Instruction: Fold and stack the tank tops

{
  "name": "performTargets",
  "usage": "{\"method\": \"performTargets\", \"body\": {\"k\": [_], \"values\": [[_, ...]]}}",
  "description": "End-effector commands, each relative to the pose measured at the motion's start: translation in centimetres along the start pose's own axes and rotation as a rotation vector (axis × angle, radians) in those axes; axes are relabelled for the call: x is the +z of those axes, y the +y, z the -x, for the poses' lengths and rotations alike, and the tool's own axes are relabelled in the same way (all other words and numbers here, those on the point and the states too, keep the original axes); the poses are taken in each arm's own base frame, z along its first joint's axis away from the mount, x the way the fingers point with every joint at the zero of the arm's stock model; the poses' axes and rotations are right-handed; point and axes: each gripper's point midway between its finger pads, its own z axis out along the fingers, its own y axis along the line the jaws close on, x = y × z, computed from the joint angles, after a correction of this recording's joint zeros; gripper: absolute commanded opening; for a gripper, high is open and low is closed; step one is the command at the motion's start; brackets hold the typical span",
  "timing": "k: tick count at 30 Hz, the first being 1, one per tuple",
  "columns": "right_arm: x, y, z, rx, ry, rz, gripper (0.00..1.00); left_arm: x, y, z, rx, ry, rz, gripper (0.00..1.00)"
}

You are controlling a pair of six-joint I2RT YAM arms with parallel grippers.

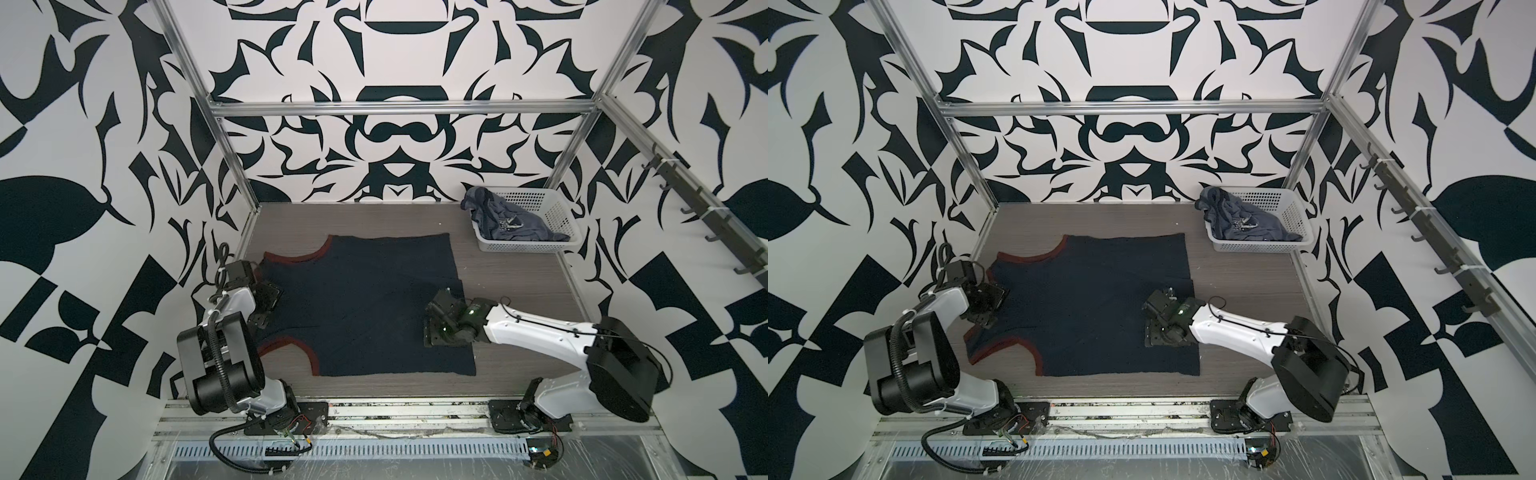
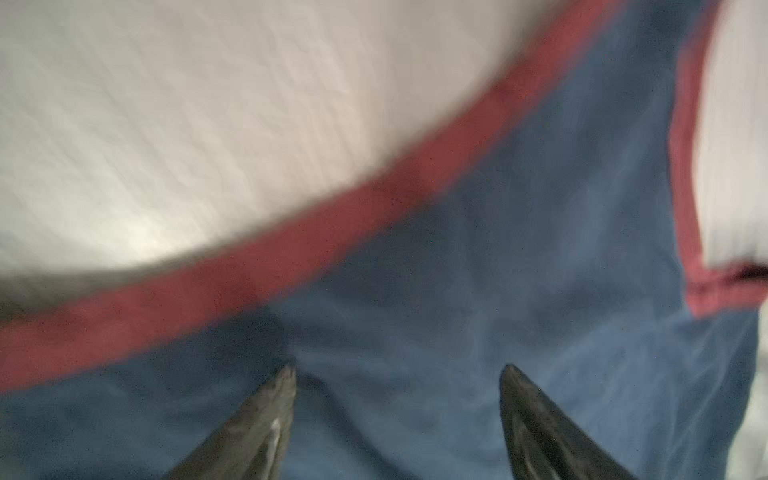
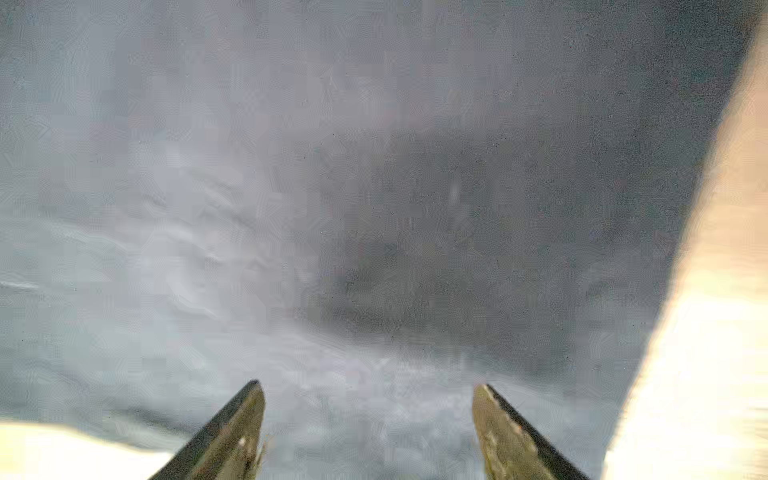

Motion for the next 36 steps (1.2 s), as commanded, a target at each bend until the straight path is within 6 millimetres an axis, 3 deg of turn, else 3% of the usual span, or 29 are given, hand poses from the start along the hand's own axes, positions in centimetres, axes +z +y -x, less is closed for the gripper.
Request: {"method": "performTargets", "body": {"k": [1, 4, 8, 11, 14, 18, 25, 31, 36], "values": [[-4.4, -0.7, 6.6, 0.028, -0.15, 0.039, 0.8, -3.0, -7.1, 0.0, 0.218, -0.048, -0.049, 0.81], [-5.6, -2.0, 12.0, 0.059, -0.216, 0.043, 0.79, -3.0, -12.4, -1.0, 0.326, -0.028, -0.107, 0.81], [-5.5, -2.9, 18.3, 0.1, -0.266, 0.055, 0.78, -1.9, -18.1, -1.3, 0.414, -0.012, -0.171, 0.79], [-4.6, -3.4, 22.2, 0.11, -0.284, 0.044, 0.78, 0.1, -21.9, -1.5, 0.478, 0.012, -0.2, 0.73], [-3.3, -3.9, 25.0, 0.12, -0.283, 0.037, 0.77, 2.8, -24.3, -1.3, 0.526, 0.024, -0.184, 0.7], [-1.4, -4.3, 27.7, 0.113, -0.277, 0.02, 0.76, 6.4, -25.7, -0.5, 0.55, 0.032, -0.15, 0.62], [0.6, -4.6, 30.7, 0.072, -0.278, -0.011, 0.74, 10.5, -27.7, 0.4, 0.59, 0.038, -0.133, 0.5], [1.7, -4.3, 32.1, 0.062, -0.28, -0.013, 0.73, 12.5, -27.6, 0.3, 0.589, 0.056, -0.115, 0.41], [2.6, -4.7, 32.6, 0.061, -0.275, -0.038, 0.73, 13.1, -27.3, 0.0, 0.581, 0.07, -0.11, 0.35]]}}
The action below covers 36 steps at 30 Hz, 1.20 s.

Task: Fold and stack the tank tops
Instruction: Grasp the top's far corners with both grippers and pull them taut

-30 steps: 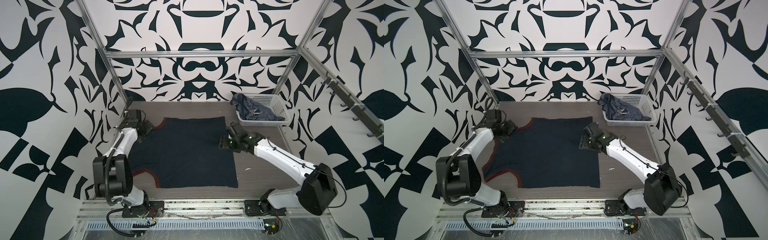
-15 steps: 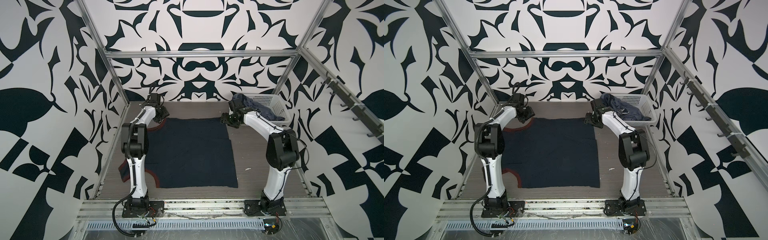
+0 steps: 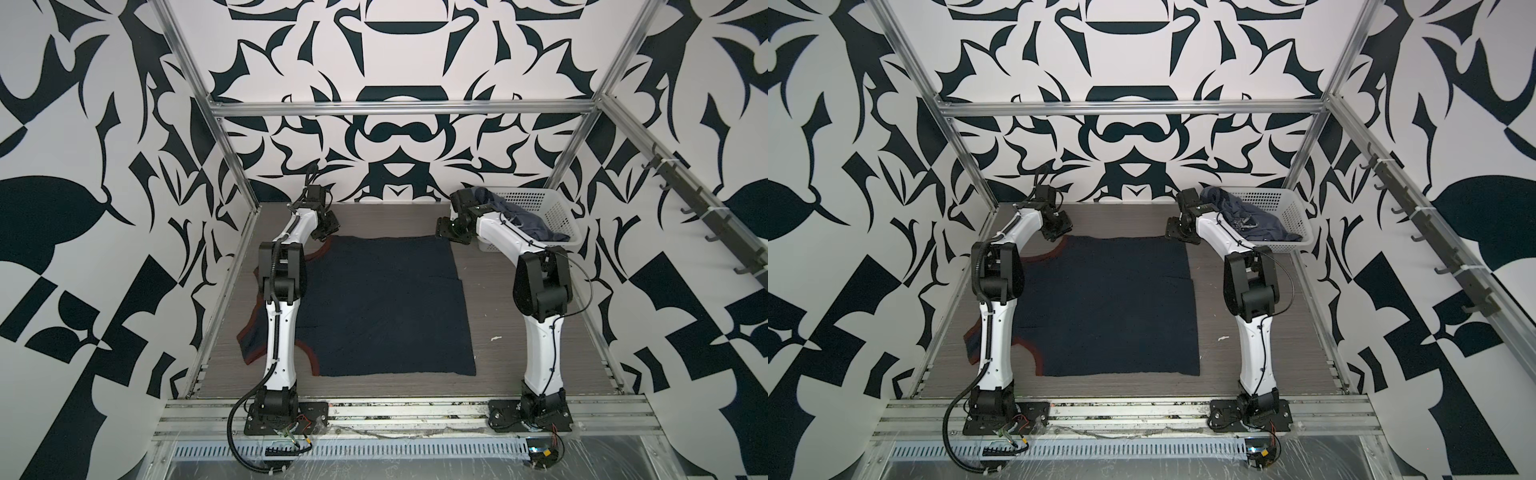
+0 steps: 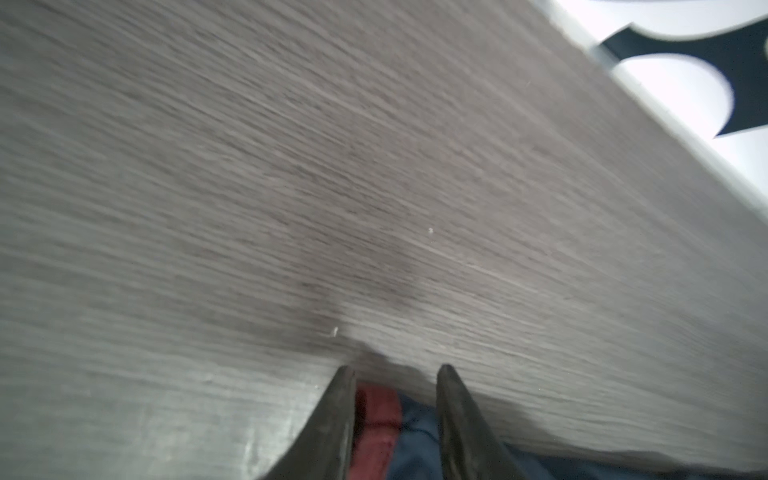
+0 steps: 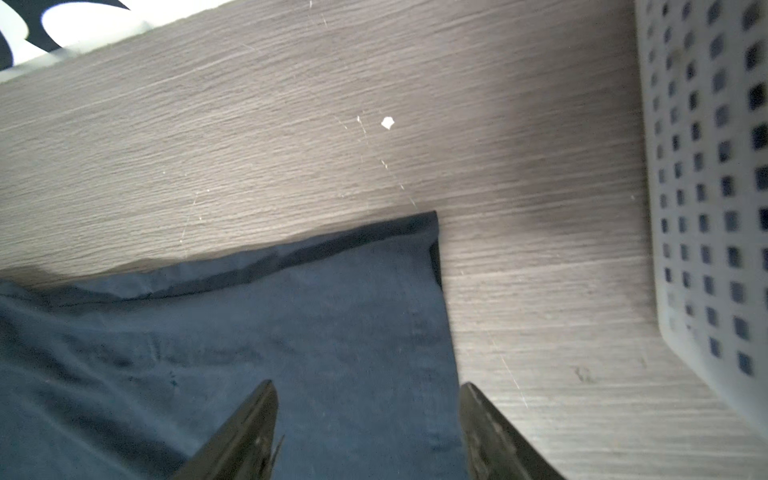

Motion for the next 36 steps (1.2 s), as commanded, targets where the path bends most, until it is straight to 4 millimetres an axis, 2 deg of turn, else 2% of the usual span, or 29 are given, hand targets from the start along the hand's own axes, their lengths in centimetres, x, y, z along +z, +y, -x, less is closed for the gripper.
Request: {"method": "performTargets", "body": {"k": [1, 5, 12, 17, 23, 27, 33, 36], "values": [[-1.0, -0.1, 1.5, -0.015, -0.035, -0.024, 0.73, 0.5, 0.7, -0.9, -0.003, 0.042, 0.023, 0.35], [-0.3, -0.4, 1.6, -0.014, -0.03, -0.046, 0.73, 0.7, 0.8, -1.6, -0.004, 0.053, 0.025, 0.33], [1.1, -1.1, 1.7, -0.017, -0.018, -0.088, 0.72, 1.0, 0.9, -1.9, -0.009, 0.059, 0.023, 0.15], [2.0, -0.6, 2.6, -0.023, -0.031, -0.075, 0.72, 0.4, 1.5, -1.7, -0.017, 0.049, 0.018, 0.0], [3.5, -0.1, 4.1, -0.026, -0.053, -0.07, 0.71, -1.0, 3.1, -0.8, -0.069, 0.012, -0.01, 0.0], [4.5, -0.4, 5.1, -0.029, -0.059, -0.112, 0.7, -1.5, 3.2, -0.6, -0.07, 0.008, -0.016, 0.0], [5.6, -1.4, 5.1, -0.03, -0.049, -0.169, 0.7, -2.1, 2.8, -0.3, -0.067, -0.007, -0.03, 0.0], [6.5, -0.9, 4.5, -0.03, -0.029, -0.131, 0.69, -2.3, 2.6, -0.1, -0.067, -0.01, -0.039, 0.0]]}}
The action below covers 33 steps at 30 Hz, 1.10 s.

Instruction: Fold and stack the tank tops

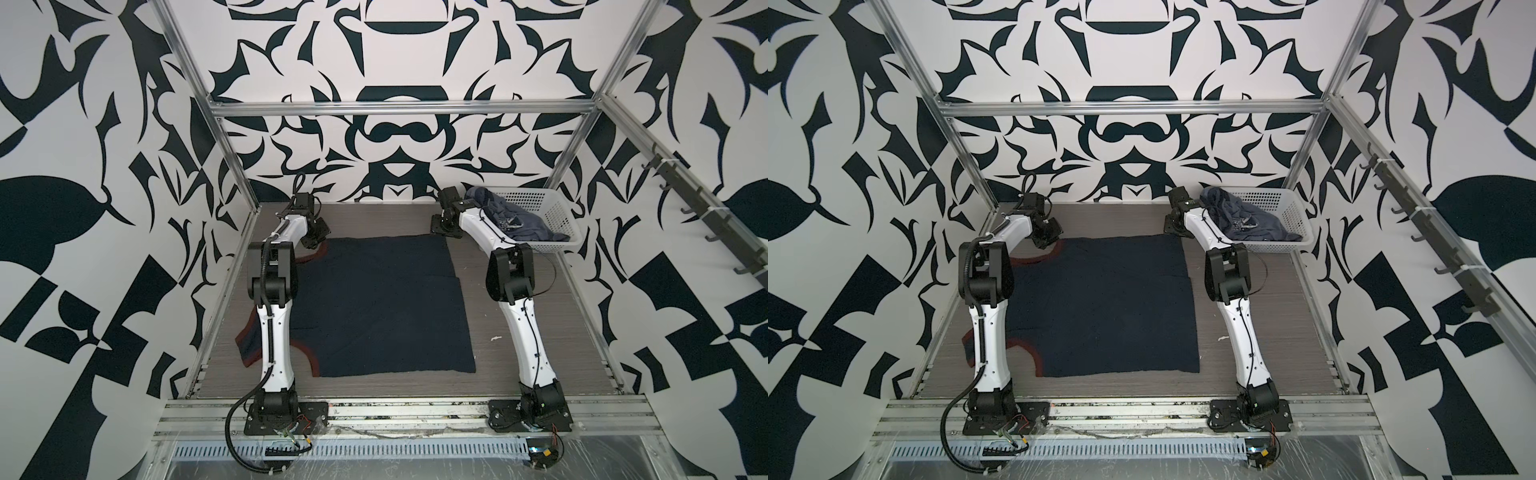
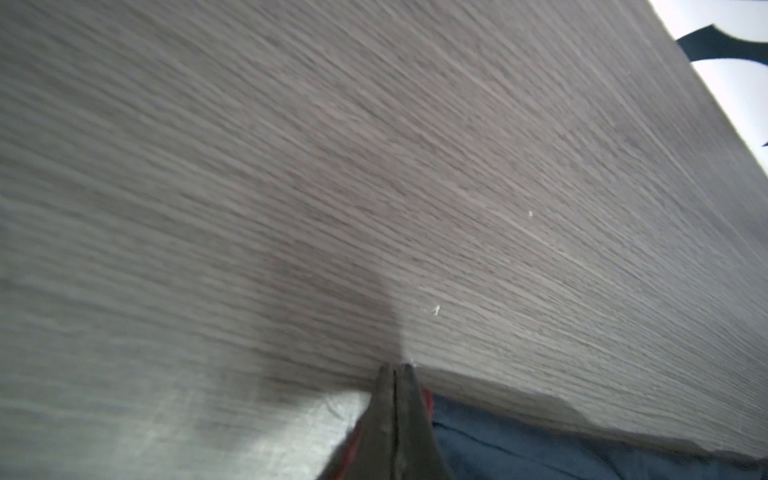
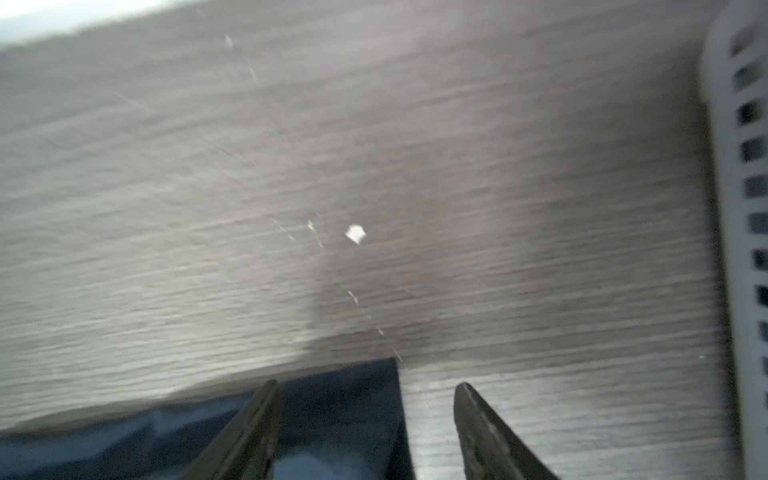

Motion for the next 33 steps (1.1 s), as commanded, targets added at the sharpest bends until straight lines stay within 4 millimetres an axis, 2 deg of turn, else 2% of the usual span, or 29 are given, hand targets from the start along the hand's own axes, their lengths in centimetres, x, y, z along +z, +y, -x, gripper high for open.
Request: {"method": "performTargets", "body": {"k": [1, 8, 12, 16, 20, 22, 28, 33], "values": [[-1.4, 0.4, 1.1, -0.002, -0.022, 0.023, 0.66, -1.9, -1.0, 0.8, -0.003, -0.025, -0.029, 0.0], [-1.4, 1.4, 0.9, -0.001, -0.008, 0.077, 0.36, -2.5, -1.4, 1.1, 0.006, -0.029, -0.043, 0.0], [-2.9, 1.2, 1.9, -0.011, -0.052, 0.065, 0.22, -3.1, -1.8, 1.0, 0.014, -0.034, -0.06, 0.0], [-5.2, 1.0, 3.3, -0.039, -0.102, 0.05, 0.06, -4.5, -2.2, 1.3, 0.023, -0.07, -0.084, 0.0], [-8.4, 1.0, 4.4, -0.055, -0.172, 0.066, 0.01, -6.5, -2.8, 1.6, 0.04, -0.116, -0.109, 0.0], [-9.5, 0.8, 4.2, -0.058, -0.189, 0.072, 0.01, -7.2, -2.8, 1.5, 0.05, -0.131, -0.114, 0.0], [-11.9, 0.3, 1.9, -0.054, -0.214, 0.125, 0.0, -9.1, -2.4, 0.1, 0.053, -0.148, -0.123, 0.0], [-13.7, 0.1, -0.8, -0.048, -0.215, 0.182, 0.0, -11.8, -2.5, -2.3, 0.062, -0.17, -0.14, 0.0]]}}
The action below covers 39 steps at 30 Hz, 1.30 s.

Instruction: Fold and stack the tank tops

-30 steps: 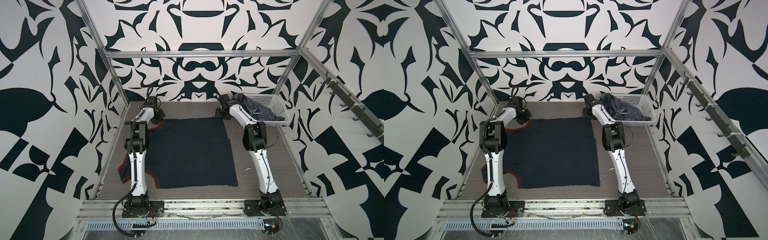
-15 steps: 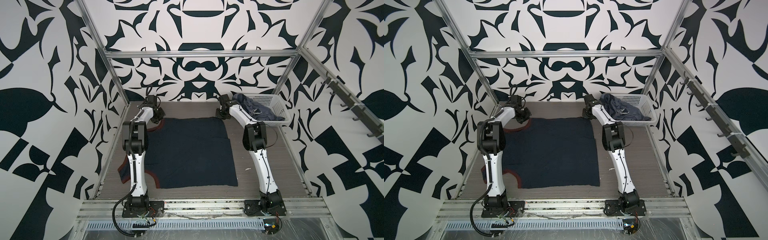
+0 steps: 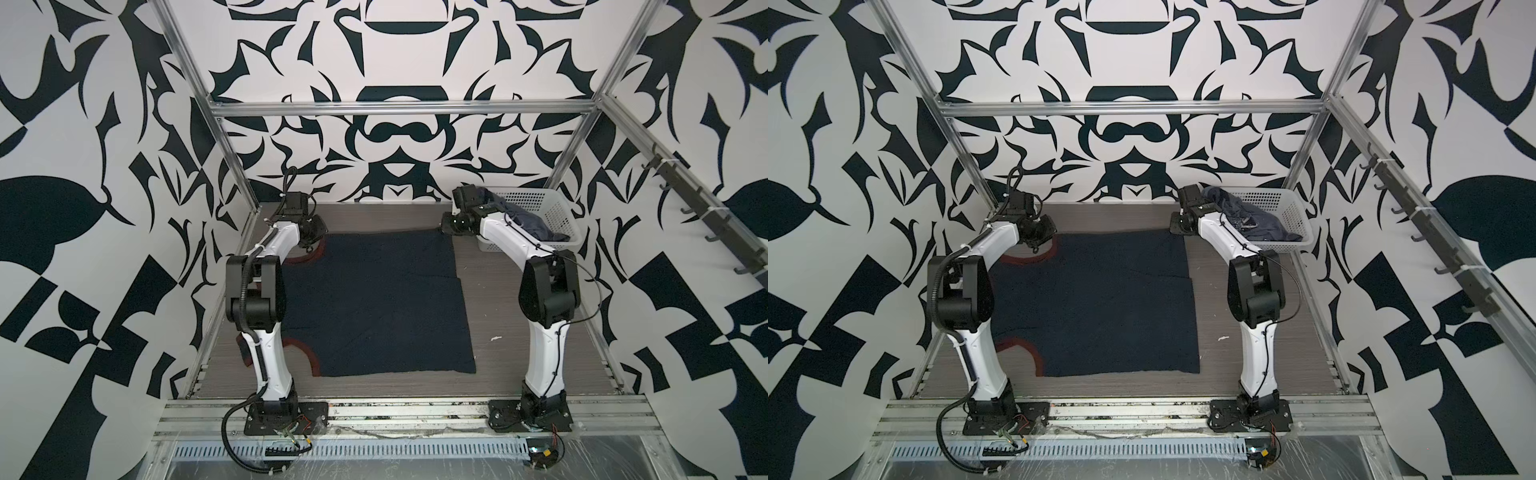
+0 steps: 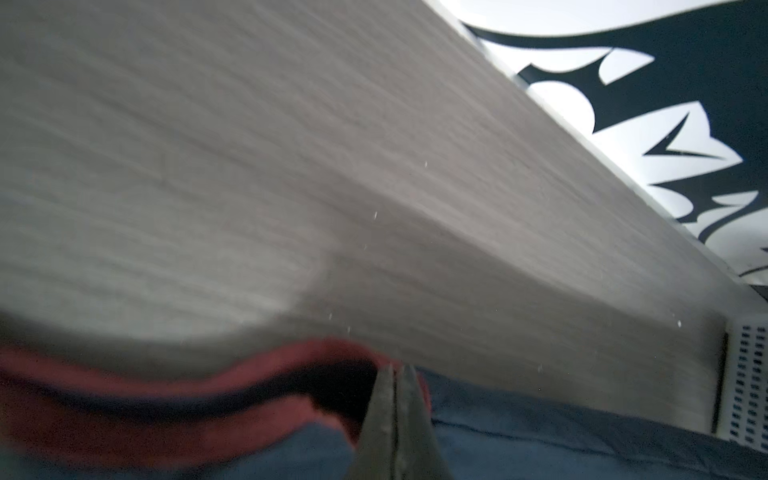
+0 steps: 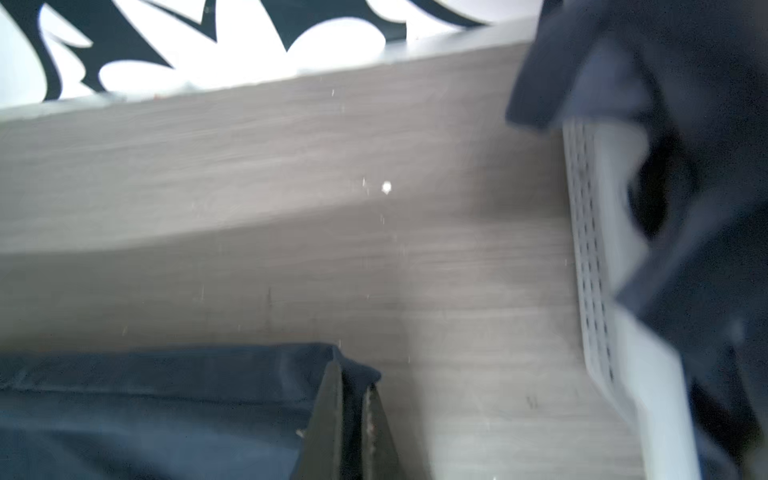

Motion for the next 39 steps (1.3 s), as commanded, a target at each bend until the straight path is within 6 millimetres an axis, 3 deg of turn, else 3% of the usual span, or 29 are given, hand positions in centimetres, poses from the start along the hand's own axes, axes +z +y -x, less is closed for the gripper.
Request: {"method": "performTargets", "body": {"k": [1, 9, 16, 23, 28, 30, 32, 33, 37, 39], "values": [[-2.5, 0.9, 0.5, 0.001, -0.072, 0.06, 0.0, -2.8, -1.0, -0.5, 0.016, -0.047, -0.03, 0.0], [-5.4, 0.6, -4.4, 0.016, -0.06, 0.092, 0.0, -5.9, 0.3, -5.5, -0.007, -0.042, -0.029, 0.0], [-7.7, -1.0, -9.8, 0.023, -0.033, 0.074, 0.0, -6.9, 3.4, -10.3, -0.039, -0.016, 0.011, 0.0], [-7.4, -2.4, -15.7, 0.071, 0.039, 0.06, 0.0, -6.1, 6.7, -14.2, -0.08, 0.039, 0.085, 0.0], [-7.3, -2.5, -18.6, 0.077, 0.065, 0.034, 0.01, -5.5, 8.5, -15.7, -0.098, 0.056, 0.139, 0.0], [-7.3, -2.9, -19.3, 0.097, 0.071, 0.022, 0.15, -5.2, 8.5, -15.9, -0.097, 0.071, 0.14, 0.05], [-7.6, -3.1, -19.5, 0.102, 0.072, 0.015, 0.3, -5.3, 8.5, -15.9, -0.088, 0.075, 0.143, 0.25], [-7.8, -3.1, -19.3, 0.102, 0.068, 0.015, 0.35, -5.5, 8.4, -15.7, -0.088, 0.073, 0.146, 0.29], [-9.9, -3.2, -17.8, 0.093, 0.042, -0.01, 0.56, -7.8, 8.3, -14.4, -0.089, 0.046, 0.194, 0.45], [-11.1, -3.0, -16.7, 0.075, 0.016, -0.005, 0.63, -9.6, 8.5, -13.5, -0.098, 0.021, 0.246, 0.47]]}}
